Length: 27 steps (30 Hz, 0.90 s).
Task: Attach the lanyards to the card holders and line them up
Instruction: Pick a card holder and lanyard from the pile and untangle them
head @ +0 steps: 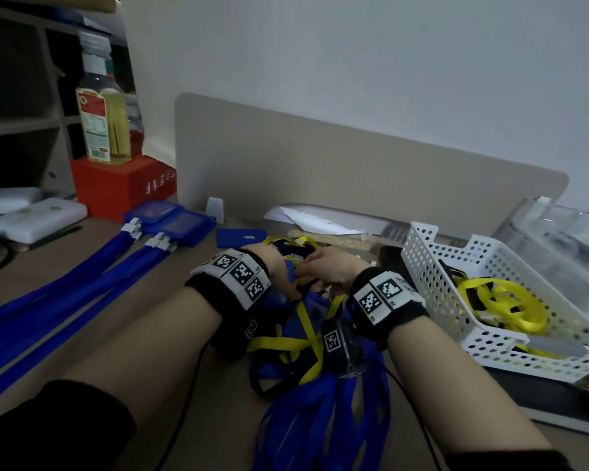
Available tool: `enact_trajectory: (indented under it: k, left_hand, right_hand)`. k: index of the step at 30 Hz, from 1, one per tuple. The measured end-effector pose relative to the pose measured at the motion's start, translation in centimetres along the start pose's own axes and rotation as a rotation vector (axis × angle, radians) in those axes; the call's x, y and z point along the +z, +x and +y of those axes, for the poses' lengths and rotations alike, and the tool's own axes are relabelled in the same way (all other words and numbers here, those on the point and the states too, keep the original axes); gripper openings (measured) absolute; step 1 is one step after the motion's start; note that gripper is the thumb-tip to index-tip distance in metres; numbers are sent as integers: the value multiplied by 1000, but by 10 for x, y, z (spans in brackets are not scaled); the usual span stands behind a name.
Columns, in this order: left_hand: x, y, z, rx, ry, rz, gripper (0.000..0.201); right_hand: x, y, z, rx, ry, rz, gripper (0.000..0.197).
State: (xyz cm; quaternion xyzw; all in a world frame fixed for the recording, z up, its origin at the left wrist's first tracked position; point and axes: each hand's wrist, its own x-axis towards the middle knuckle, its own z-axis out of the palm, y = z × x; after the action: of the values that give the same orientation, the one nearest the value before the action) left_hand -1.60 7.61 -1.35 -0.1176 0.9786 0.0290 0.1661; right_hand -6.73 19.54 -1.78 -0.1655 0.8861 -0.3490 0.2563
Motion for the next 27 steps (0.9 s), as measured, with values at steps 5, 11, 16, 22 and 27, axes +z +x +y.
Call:
enact_trajectory:
  k: [5, 11, 16, 22, 27]
  left_hand:
    - [-1, -5, 1, 38, -37, 86, 85]
    - [6, -25, -12, 182, -173, 223, 75]
    - [13, -51, -21, 251, -195, 349, 78]
    - [19, -77, -34, 248, -316, 498, 66]
    - [20, -87, -44, 338, -534, 577, 79]
  right_hand:
    - [0, -6, 8, -40, 48, 56, 9]
    - [3, -15, 13, -268, 413, 317, 12]
    - [16, -34, 13, -413, 473, 274, 25]
    - [31, -54, 16, -367, 593, 193, 16]
    - [38, -61, 12, -396, 719, 179, 28]
